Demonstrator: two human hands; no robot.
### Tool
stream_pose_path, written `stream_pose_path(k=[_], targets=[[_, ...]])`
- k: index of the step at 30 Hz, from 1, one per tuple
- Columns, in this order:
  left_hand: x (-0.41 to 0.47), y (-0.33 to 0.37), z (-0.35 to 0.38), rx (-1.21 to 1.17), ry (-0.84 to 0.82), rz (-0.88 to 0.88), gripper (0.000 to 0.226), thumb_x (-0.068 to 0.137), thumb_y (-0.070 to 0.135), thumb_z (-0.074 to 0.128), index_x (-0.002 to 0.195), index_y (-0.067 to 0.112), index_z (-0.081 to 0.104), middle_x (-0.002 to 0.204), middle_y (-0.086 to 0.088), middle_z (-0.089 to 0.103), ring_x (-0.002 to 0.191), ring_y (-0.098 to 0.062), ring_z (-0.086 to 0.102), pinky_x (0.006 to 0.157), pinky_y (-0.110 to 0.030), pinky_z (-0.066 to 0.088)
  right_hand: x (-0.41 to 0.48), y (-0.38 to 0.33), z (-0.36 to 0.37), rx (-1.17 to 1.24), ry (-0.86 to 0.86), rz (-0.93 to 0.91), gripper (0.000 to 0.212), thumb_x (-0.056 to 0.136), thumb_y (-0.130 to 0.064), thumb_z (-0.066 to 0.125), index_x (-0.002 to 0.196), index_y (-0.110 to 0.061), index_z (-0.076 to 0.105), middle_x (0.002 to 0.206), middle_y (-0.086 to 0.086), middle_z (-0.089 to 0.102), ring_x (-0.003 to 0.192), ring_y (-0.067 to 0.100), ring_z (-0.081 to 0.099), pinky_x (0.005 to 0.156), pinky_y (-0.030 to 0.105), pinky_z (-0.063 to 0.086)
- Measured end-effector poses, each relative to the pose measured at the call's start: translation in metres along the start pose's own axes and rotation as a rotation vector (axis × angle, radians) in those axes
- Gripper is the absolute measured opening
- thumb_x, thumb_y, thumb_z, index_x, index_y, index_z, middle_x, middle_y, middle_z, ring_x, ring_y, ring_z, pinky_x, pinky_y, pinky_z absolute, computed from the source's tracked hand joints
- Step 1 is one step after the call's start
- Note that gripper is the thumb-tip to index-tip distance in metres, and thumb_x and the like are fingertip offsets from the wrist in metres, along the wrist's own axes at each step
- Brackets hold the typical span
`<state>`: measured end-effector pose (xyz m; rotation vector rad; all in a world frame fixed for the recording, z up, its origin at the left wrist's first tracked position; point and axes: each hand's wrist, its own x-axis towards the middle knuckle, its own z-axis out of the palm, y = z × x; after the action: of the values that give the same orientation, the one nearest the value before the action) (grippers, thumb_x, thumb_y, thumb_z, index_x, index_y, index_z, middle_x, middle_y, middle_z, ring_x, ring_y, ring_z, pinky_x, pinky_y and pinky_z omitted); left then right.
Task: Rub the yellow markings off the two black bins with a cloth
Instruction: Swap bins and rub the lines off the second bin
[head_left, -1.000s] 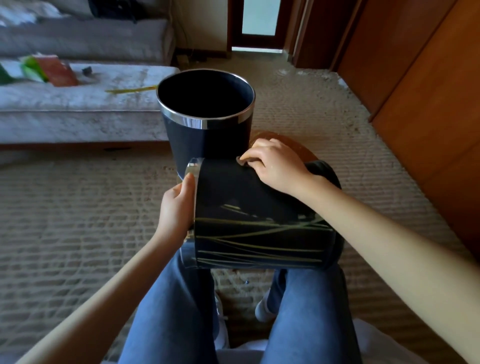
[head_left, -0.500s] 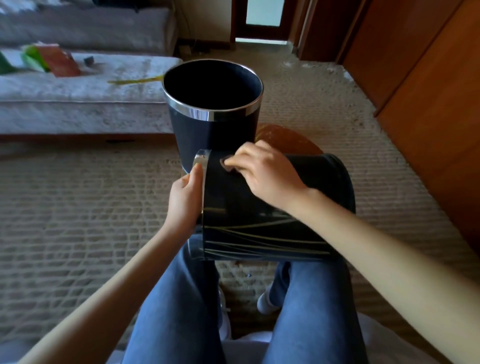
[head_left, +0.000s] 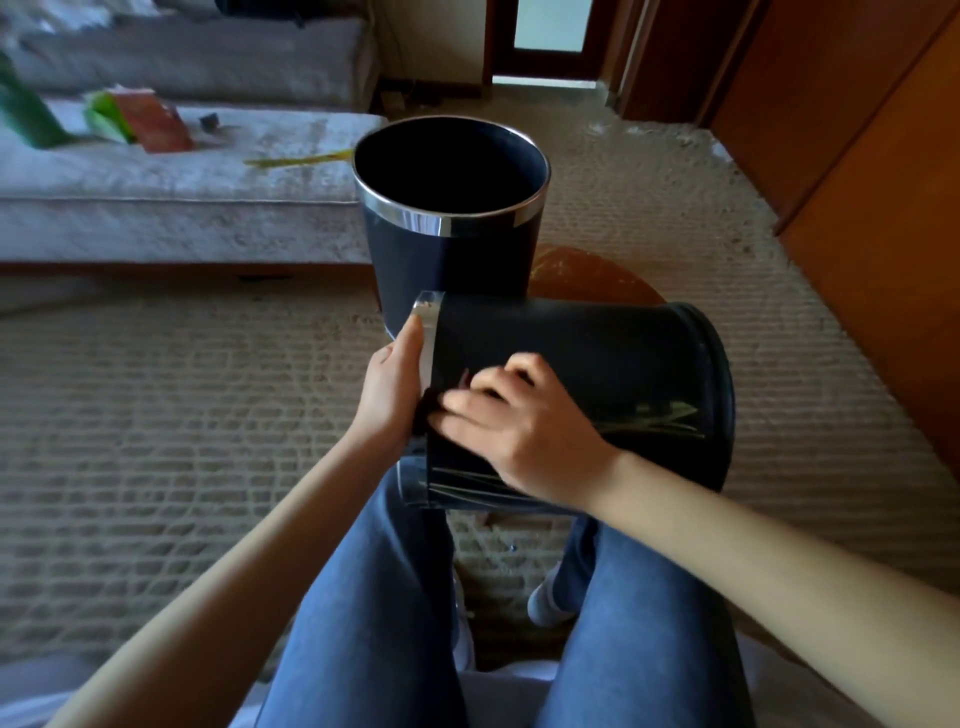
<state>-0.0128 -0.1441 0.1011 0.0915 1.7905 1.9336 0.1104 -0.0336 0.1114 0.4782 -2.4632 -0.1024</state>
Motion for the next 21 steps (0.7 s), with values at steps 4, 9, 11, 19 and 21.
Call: stream_pose_path(k=[4,9,11,19,21], targets=[[-0.007,0.002,-0.001,0.009,0.028,0.03,0.047,0.099,0.051,0.05,0.114,0.014,0.073,0.104,-0.007,0.077,0.103,-0.021,0.072,0.097,-0.042,0.055,0.046,0.026,0.011,-0.001,-0.003,0.337,0.026,0.087,-0.007,0.059,0.102,-0.021,0.075,0.095,-0.004,0.069,0.083,0.029,0.059,0.072,0.042,0.04],[0.007,0.003,0.0,0.069,0.053,0.02,0.059,0.086,0.062,0.051,0.112,0.014,0.073,0.104,-0.006,0.077,0.105,-0.023,0.071,0.105,-0.05,0.05,0.027,0.057,-0.004,-0.009,-0.116,0.409,0.029,0.082,-0.006,0.062,0.103,-0.017,0.076,0.097,0.0,0.071,0.084,0.032,0.061,0.073,0.043,0.044],[0.01,0.005,0.001,0.107,0.078,0.005,0.056,0.092,0.059,0.049,0.109,0.012,0.074,0.095,-0.004,0.077,0.102,-0.023,0.071,0.104,-0.05,0.051,-0.008,0.08,-0.026,-0.022,-0.071,0.505,0.028,0.083,-0.007,0.062,0.105,-0.017,0.077,0.101,-0.001,0.072,0.086,0.032,0.063,0.075,0.049,0.049],[0.011,0.006,0.007,0.147,0.091,-0.023,0.047,0.103,0.049,0.043,0.085,0.011,0.065,0.047,0.004,0.062,0.058,-0.006,0.058,0.072,-0.033,0.049,-0.156,0.03,-0.072,-0.208,-0.104,0.289,0.032,0.097,-0.005,0.053,0.118,-0.015,0.073,0.121,0.003,0.07,0.109,0.024,0.057,0.092,0.046,0.043],[0.011,0.003,0.007,0.159,0.101,0.0,0.047,0.104,0.045,0.042,0.073,0.014,0.06,0.039,0.012,0.052,0.04,0.001,0.048,0.054,-0.021,0.044,-0.158,0.043,-0.076,-0.231,-0.099,0.257,0.031,0.1,-0.007,0.049,0.118,-0.016,0.074,0.12,0.002,0.071,0.108,0.023,0.058,0.09,0.047,0.044]])
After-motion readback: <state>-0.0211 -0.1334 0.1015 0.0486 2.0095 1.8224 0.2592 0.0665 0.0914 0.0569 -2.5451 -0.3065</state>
